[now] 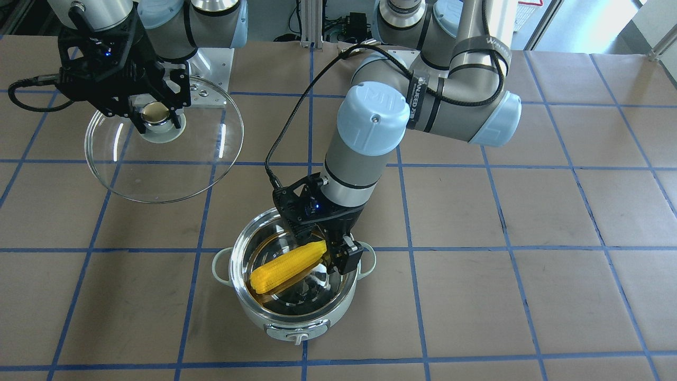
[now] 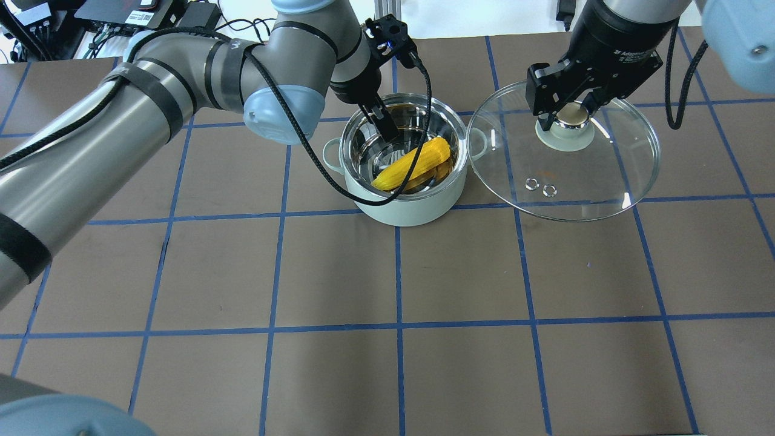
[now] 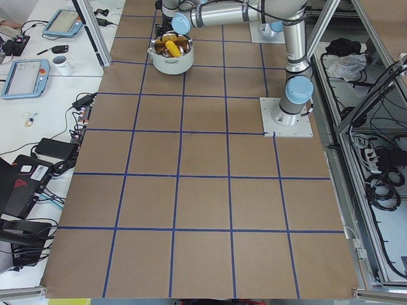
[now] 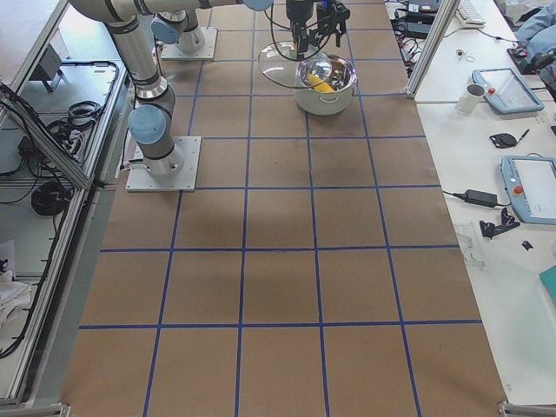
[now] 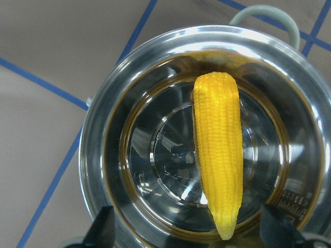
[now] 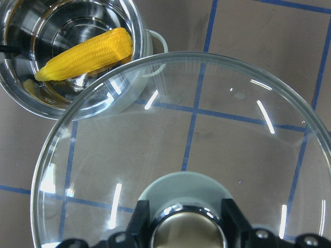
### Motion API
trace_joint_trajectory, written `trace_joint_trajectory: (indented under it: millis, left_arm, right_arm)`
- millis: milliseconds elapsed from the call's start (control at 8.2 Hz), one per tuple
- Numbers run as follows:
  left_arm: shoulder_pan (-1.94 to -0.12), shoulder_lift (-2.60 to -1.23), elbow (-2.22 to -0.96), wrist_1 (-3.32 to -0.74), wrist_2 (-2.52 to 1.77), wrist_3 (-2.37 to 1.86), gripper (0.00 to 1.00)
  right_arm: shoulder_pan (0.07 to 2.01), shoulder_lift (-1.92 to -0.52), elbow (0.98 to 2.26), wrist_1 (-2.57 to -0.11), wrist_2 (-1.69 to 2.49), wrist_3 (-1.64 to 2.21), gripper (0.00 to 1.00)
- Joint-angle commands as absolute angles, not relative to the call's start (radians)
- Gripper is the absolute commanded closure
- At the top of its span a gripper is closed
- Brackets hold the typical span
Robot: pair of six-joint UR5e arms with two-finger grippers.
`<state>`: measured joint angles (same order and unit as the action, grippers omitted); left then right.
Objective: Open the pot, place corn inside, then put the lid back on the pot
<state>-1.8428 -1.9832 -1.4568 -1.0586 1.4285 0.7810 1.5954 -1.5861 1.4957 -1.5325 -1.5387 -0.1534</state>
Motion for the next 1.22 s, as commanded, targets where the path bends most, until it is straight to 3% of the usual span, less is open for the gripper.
trace_joint_trajectory:
  millis: [0,488,1098]
  left_arm:
    - [-1.786,-1.882,-1.457,-1.114,1.434,0.586,0.0]
    - [-1.556,-1.81,-1.462,-1.278,1.431,0.402,0.0]
    - [-1.529,-1.688,-1.471,-1.434,1.554,0.047,0.0]
  right_arm:
    - [1.595,-1.586,1.497,-1.543,-1.539,-0.153,0.89]
    - [1.632,-1.488,1.476,-1.728,-1.475,-0.059,0.88]
    - [1.819,-1.248,1.404,-1.995,-1.483,0.184,0.88]
